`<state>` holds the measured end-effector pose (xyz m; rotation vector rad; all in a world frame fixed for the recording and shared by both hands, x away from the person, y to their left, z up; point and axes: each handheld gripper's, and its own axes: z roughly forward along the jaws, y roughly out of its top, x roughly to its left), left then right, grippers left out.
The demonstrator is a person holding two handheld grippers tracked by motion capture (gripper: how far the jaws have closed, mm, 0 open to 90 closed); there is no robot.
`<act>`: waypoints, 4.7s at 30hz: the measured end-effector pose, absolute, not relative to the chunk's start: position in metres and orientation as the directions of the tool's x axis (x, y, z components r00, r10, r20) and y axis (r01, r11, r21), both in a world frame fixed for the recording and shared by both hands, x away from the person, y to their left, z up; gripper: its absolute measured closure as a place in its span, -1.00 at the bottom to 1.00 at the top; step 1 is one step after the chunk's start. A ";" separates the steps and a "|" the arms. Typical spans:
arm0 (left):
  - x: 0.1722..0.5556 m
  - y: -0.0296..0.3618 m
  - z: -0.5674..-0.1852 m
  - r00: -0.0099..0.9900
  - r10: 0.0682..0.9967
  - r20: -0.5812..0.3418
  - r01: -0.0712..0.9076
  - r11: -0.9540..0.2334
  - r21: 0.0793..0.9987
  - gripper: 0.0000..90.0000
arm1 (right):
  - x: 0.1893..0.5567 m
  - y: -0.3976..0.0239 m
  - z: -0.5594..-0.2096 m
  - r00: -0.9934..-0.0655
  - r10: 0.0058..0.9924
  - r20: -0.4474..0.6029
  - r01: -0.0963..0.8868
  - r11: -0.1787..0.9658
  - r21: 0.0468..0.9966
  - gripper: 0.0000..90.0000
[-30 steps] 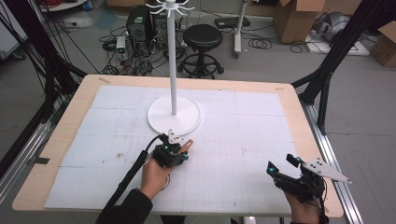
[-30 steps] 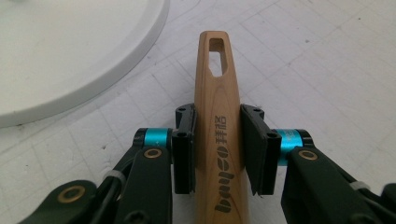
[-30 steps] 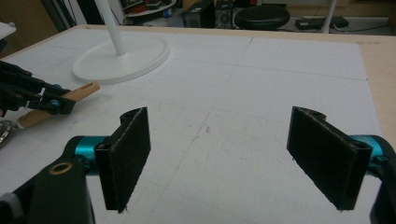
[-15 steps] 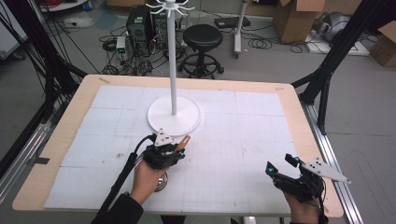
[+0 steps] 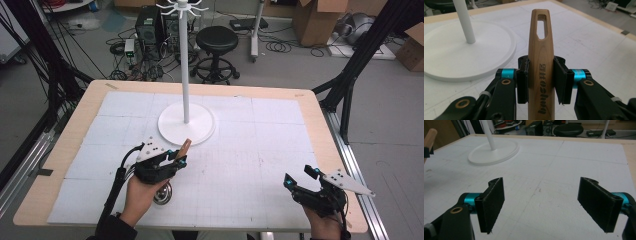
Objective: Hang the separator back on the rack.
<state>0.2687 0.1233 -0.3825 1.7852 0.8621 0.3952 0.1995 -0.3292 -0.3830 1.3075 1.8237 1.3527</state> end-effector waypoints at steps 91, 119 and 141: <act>0.206 0.146 -0.367 0.978 0.135 -0.159 0.168 -0.053 0.984 0.49 | 0.234 -0.127 -0.331 -0.988 -0.023 0.151 0.149 0.098 0.984 0.55; 0.203 0.143 -0.364 0.936 0.322 -0.141 0.181 -0.098 0.978 -0.04 | 0.225 -0.129 -0.308 -0.949 0.251 0.189 0.215 0.082 0.973 0.60; 0.205 0.114 -0.367 0.879 0.458 -0.136 0.231 -0.159 0.960 0.24 | 0.215 -0.121 -0.303 -0.884 0.423 0.201 0.235 0.029 0.972 0.60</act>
